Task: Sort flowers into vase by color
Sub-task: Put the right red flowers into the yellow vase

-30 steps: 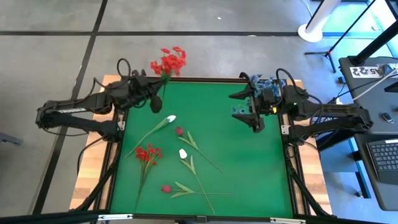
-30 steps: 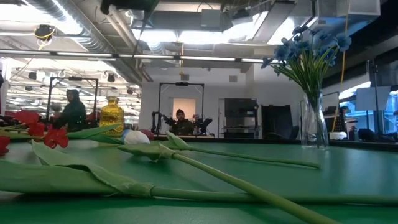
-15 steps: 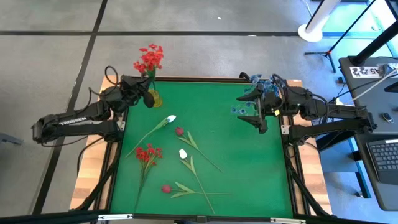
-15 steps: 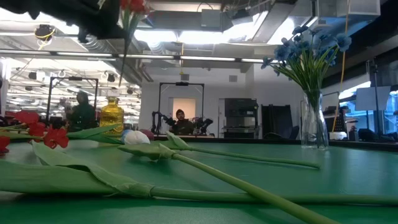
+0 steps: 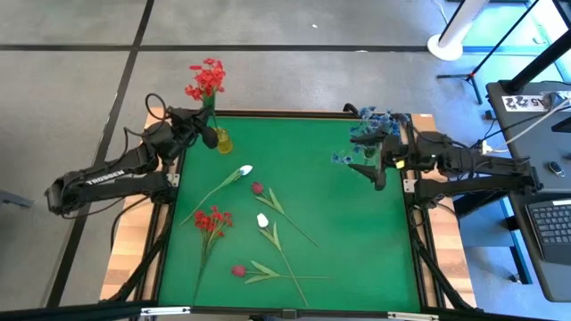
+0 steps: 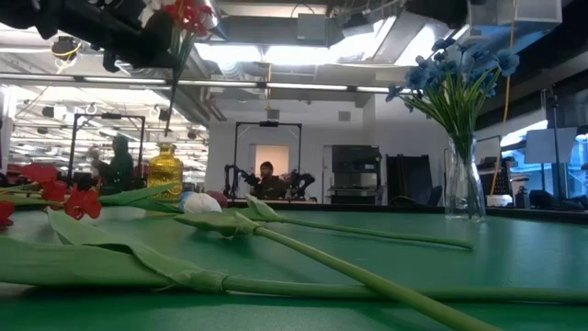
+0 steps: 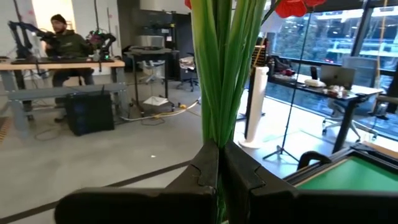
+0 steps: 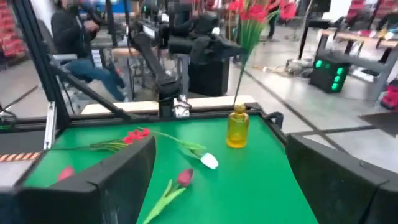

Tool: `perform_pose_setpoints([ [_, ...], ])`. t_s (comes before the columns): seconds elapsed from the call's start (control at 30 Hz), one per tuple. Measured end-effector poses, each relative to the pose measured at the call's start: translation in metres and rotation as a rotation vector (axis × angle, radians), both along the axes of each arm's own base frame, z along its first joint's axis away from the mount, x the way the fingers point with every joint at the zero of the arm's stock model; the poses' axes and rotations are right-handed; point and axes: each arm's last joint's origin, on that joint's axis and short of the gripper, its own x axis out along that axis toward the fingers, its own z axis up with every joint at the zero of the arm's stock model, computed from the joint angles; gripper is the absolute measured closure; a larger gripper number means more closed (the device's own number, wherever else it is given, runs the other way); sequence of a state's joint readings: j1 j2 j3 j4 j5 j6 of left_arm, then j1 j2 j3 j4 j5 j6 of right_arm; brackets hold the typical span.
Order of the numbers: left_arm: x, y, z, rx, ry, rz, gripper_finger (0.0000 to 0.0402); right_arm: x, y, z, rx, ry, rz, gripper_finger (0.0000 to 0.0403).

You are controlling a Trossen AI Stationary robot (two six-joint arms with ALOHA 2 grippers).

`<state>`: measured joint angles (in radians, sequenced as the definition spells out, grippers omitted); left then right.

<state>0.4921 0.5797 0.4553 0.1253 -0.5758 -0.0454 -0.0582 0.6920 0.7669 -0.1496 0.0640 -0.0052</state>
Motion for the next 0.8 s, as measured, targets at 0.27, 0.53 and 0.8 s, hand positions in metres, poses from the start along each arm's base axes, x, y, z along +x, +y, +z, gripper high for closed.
perform_pose_setpoints([
  [0.27, -0.003, 0.006, 0.0, -0.002, -0.004, 0.033, 0.0401, -0.028, -0.001, -0.024, -0.008, -0.13, -0.084, 0.0045],
  [0.53, 0.001, 0.009, 0.001, 0.003, -0.042, 0.012, 0.0401, -0.038, -0.003, -0.045, 0.014, -0.177, -0.165, 0.0045],
  [0.8, 0.008, 0.017, -0.022, -0.019, -0.007, 0.061, 0.0401, -0.037, -0.003, -0.048, 0.027, -0.177, -0.162, 0.0045],
])
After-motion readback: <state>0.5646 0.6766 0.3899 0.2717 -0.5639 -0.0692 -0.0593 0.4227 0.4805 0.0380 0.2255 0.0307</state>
